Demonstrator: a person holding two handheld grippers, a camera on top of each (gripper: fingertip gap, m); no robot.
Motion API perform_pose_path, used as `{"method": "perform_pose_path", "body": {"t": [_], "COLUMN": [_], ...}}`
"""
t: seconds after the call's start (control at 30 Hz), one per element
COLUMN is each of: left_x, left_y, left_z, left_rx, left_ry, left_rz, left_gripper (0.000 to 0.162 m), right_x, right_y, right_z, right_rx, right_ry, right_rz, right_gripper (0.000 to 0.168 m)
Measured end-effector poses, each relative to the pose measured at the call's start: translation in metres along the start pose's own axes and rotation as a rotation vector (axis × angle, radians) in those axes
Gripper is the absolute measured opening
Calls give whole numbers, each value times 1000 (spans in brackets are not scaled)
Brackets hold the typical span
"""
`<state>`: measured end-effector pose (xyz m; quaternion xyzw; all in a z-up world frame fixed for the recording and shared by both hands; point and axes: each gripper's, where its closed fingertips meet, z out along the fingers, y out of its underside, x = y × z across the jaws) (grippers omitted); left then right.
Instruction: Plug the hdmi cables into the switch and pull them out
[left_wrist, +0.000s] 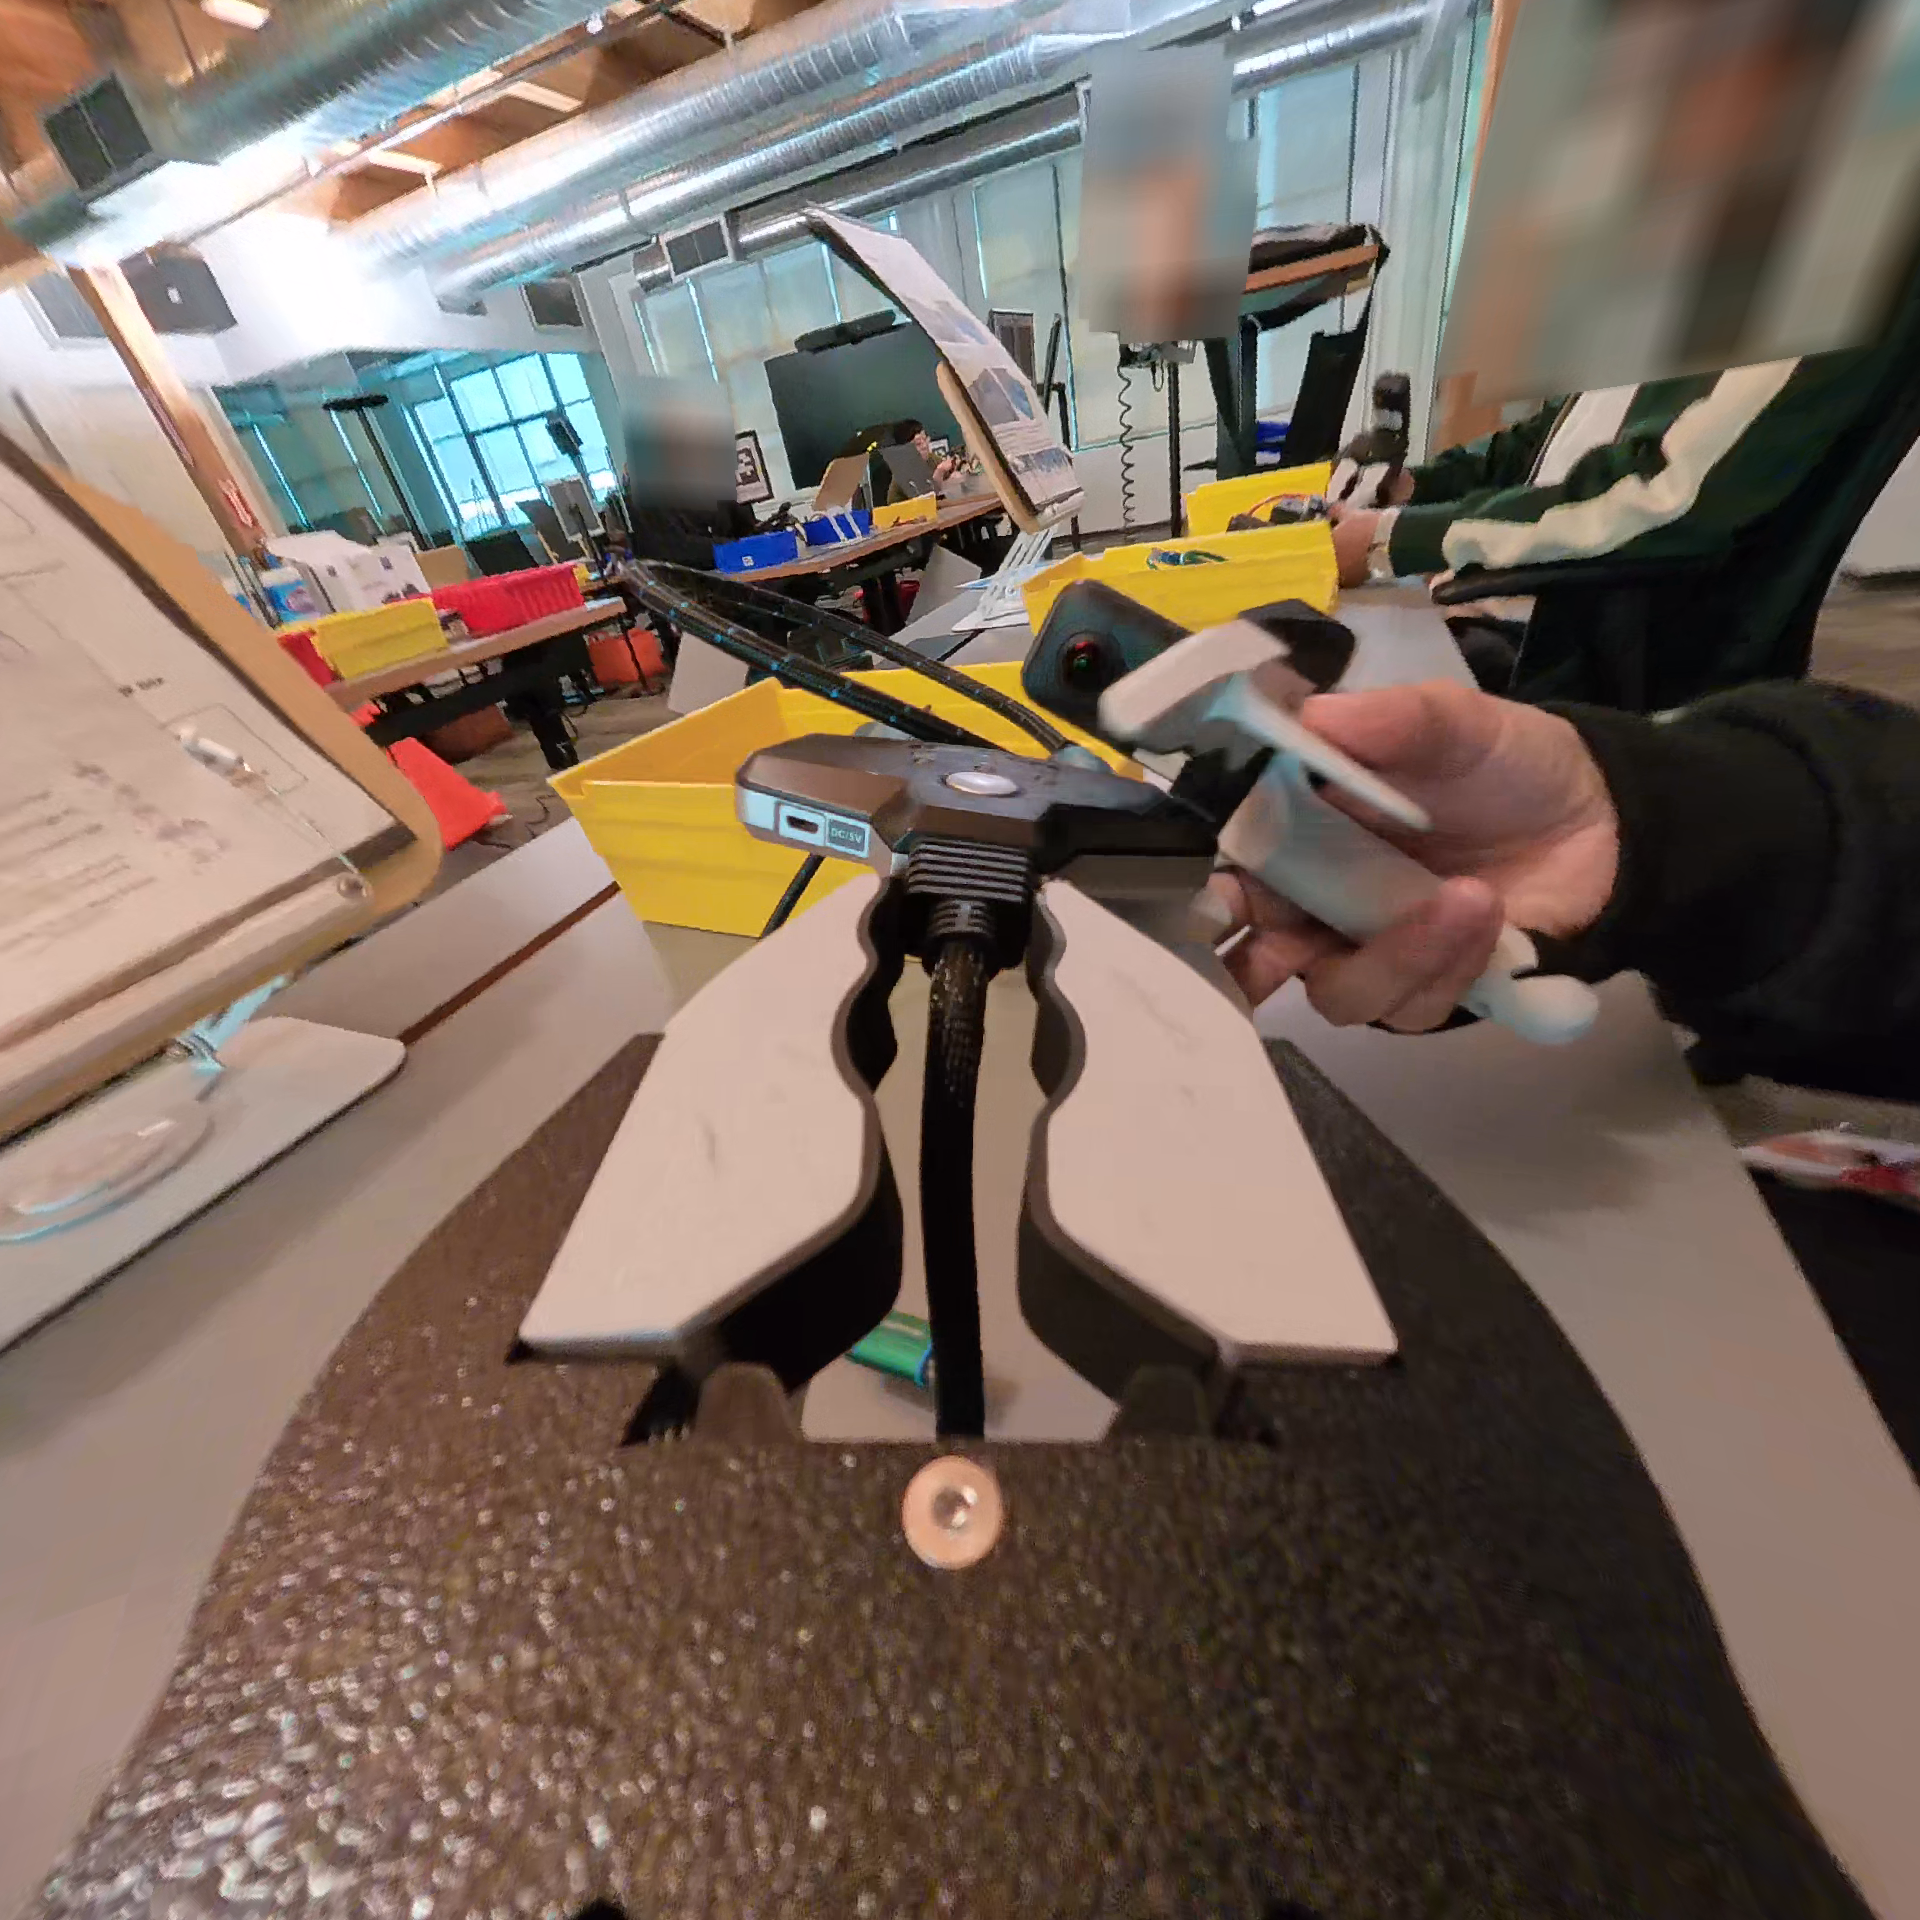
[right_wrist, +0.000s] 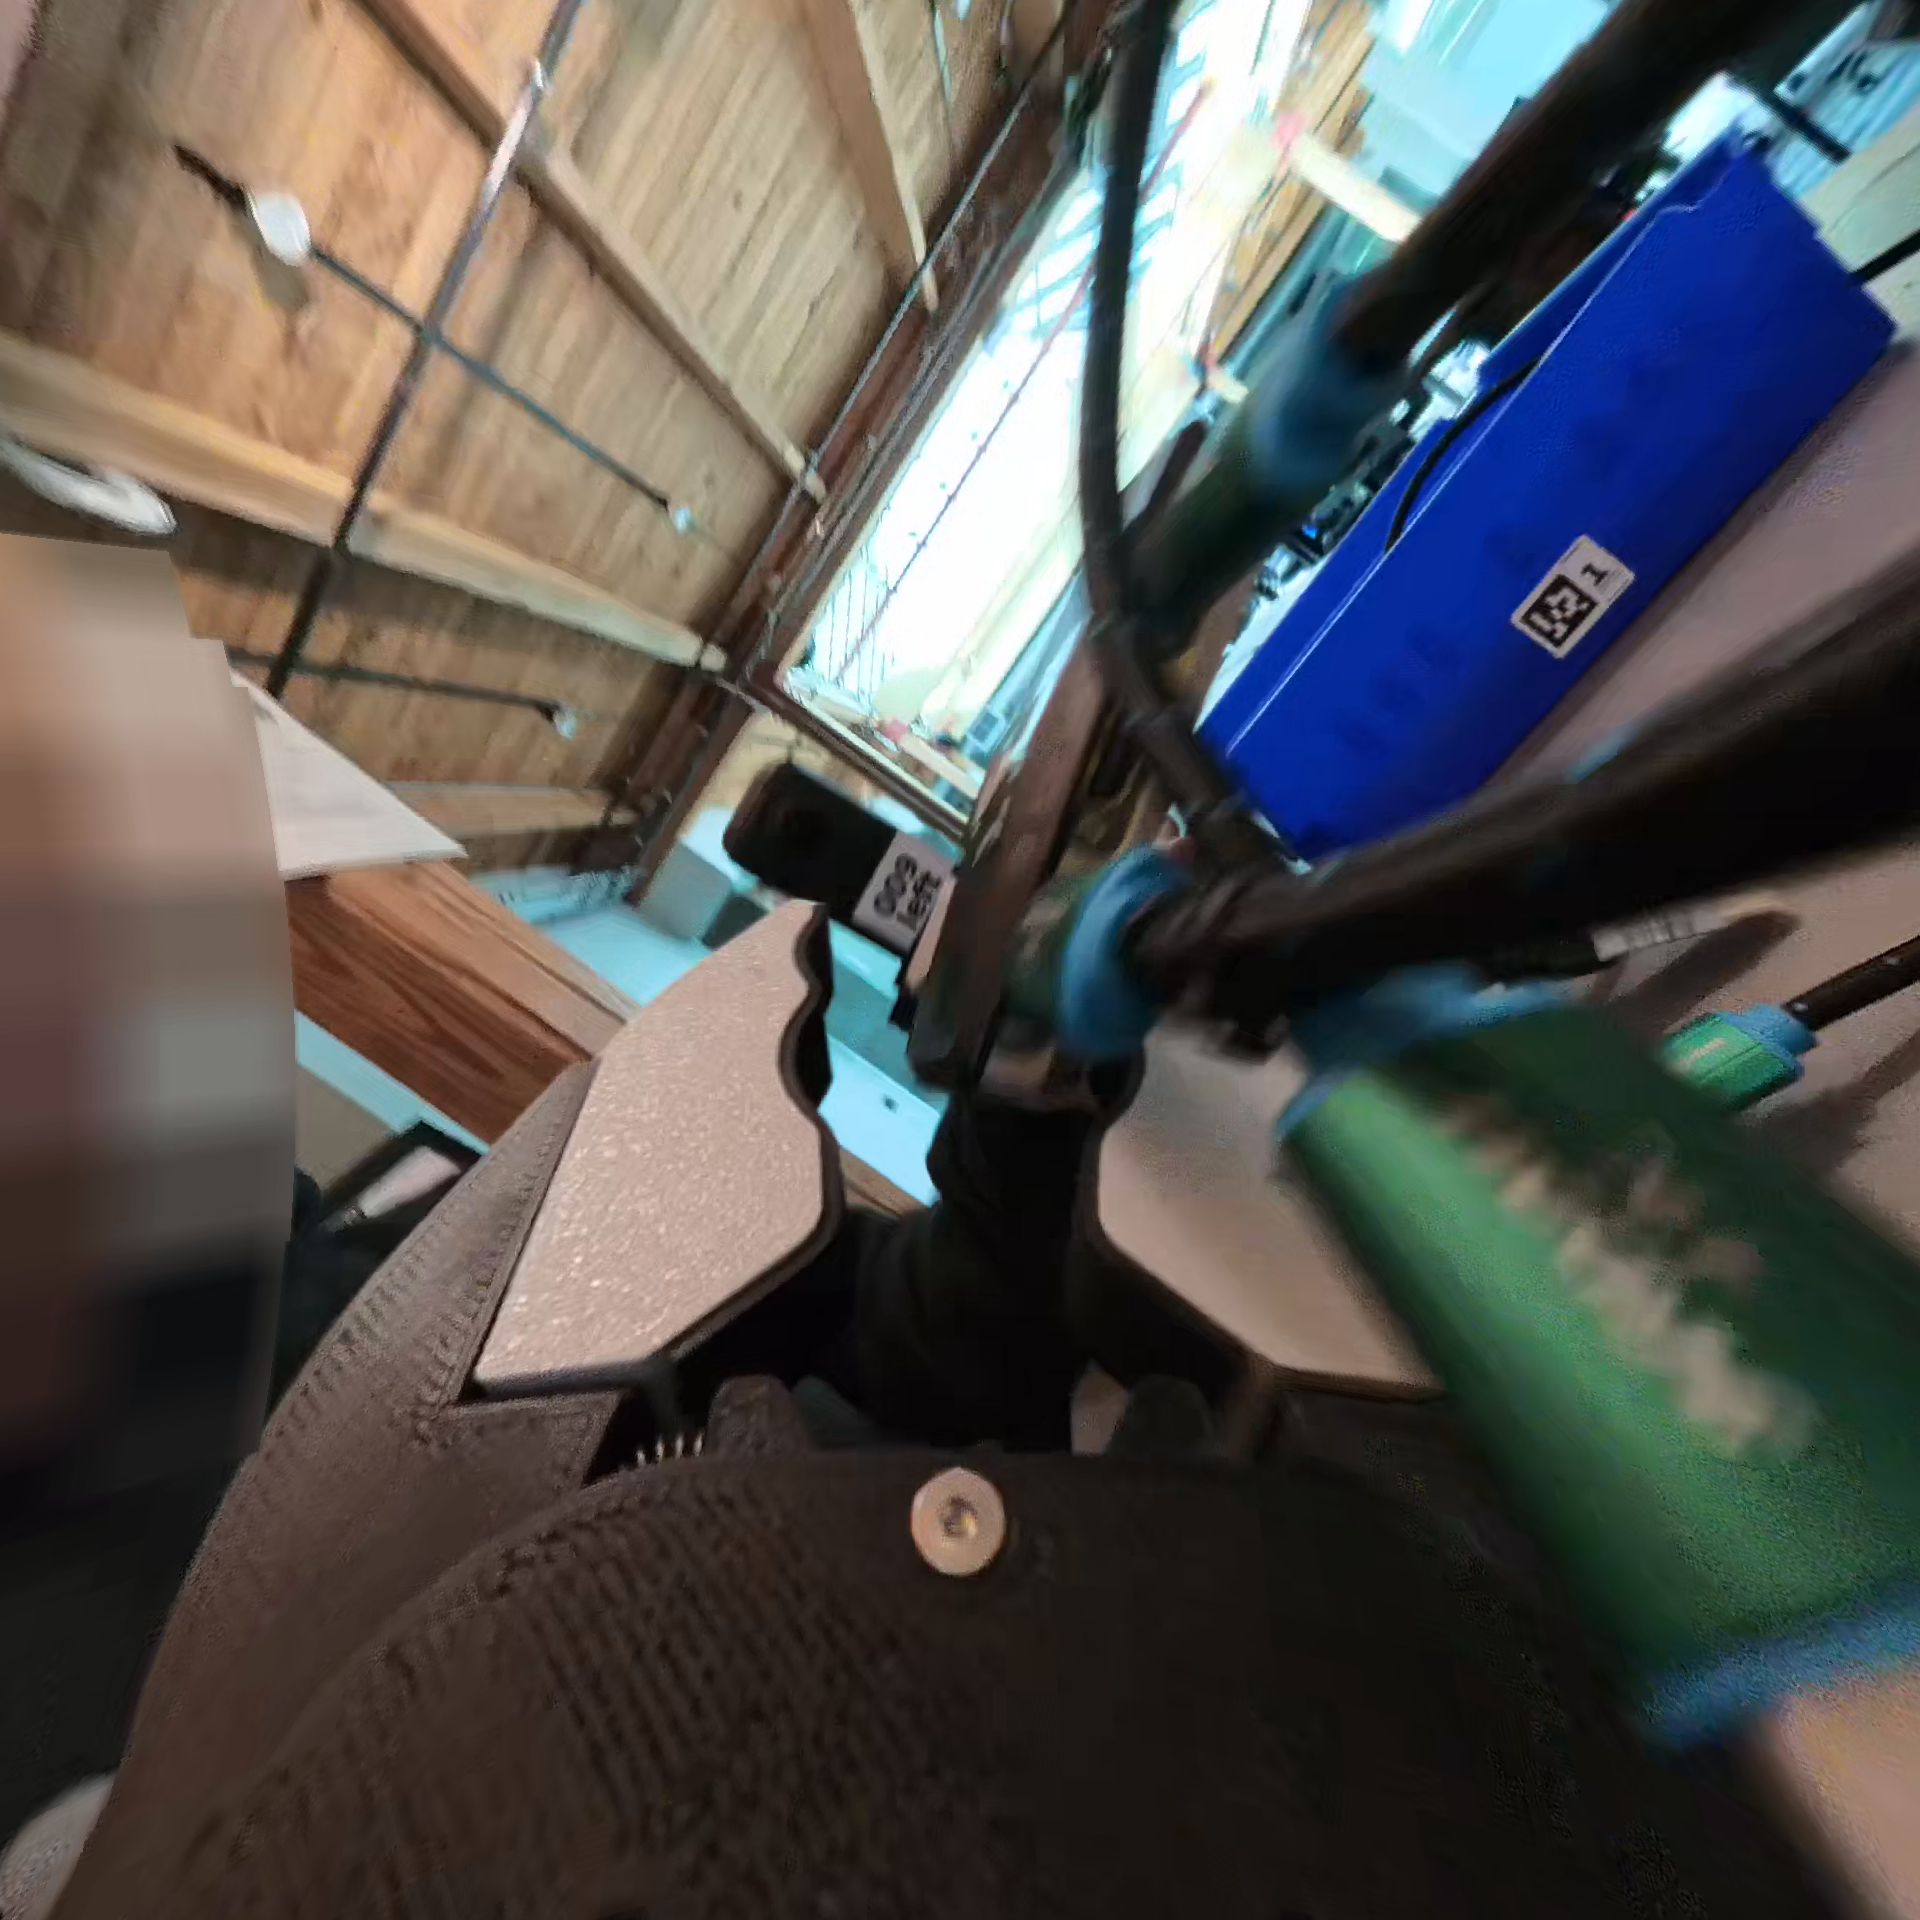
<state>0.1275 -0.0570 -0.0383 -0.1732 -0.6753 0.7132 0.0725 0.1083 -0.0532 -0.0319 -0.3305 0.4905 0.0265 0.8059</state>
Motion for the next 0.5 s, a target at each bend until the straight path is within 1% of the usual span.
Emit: {"method": "perform_pose_path", "body": {"t": [0.07,0.1,0.2,0.3,0.33,0.37,0.43,0.5], "left_x": [-11,-18,-37,-45,-45,-44,-39,-28], "left_y": [-3,-6,-11,-12,-11,-11,-9,-7], "left_z": [-6,-11,-27,-36,-38,-38,-37,-34], "left_rx": [32,57,124,145,148,149,148,142], "left_ry": [-25,-37,-71,-82,-75,-64,-25,26], "left_rz": [-82,-126,-216,-221,-216,-214,-203,-161], "left_gripper": [22,22,22,22,22,22,22,22], "right_x": [-1,3,8,-23,-37,-48,-58,-53], "right_y": [11,16,15,-1,-7,-12,-14,-10], "right_z": [-2,-6,-23,-36,-38,-38,-35,-31], "right_rx": [-79,-122,-191,-212,-220,-237,-352,-549], "right_ry": [47,107,312,440,473,500,528,543], "right_rz": [-99,-160,-422,-793,-923,-1037,-1149,-1203], "right_gripper": [65,73,83,83,79,71,63,57]}}
